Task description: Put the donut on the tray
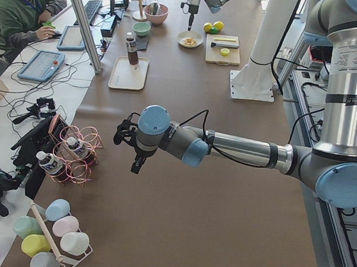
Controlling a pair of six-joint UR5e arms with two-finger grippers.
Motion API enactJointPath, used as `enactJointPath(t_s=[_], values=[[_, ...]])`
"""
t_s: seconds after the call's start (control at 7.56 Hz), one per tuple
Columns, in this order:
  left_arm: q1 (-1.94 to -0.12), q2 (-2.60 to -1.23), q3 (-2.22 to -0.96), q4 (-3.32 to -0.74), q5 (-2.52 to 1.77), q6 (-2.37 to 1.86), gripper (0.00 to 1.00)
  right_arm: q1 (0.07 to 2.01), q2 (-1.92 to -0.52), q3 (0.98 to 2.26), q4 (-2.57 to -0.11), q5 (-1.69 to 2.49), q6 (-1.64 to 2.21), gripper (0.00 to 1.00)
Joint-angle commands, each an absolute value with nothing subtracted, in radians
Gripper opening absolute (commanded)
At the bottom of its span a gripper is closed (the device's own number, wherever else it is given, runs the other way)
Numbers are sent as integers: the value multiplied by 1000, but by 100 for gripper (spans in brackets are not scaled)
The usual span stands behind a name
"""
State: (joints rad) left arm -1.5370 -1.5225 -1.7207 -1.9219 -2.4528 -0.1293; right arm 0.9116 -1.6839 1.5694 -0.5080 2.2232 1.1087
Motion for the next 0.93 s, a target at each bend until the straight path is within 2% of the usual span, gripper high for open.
enactJointPath(t_s=[0.0,0.13,0.26,0.4,0.79], values=[[-1536,-1526,-1721,-1922,-2453,-130,100,868,-1687,1536,-462,2181,1140,58],[-1536,-1526,-1721,-1922,-2453,-130,100,861,-1686,1536,-462,2180,1132,44],[-1536,-1526,-1721,-1922,-2453,-130,100,856,-1686,1536,-460,2184,1129,19],[-1536,-1526,-1721,-1922,-2453,-130,100,856,-1684,1540,-460,2186,1123,0],[-1536,-1526,-1723,-1922,-2454,-130,100,856,-1625,1566,-468,2197,1137,0]])
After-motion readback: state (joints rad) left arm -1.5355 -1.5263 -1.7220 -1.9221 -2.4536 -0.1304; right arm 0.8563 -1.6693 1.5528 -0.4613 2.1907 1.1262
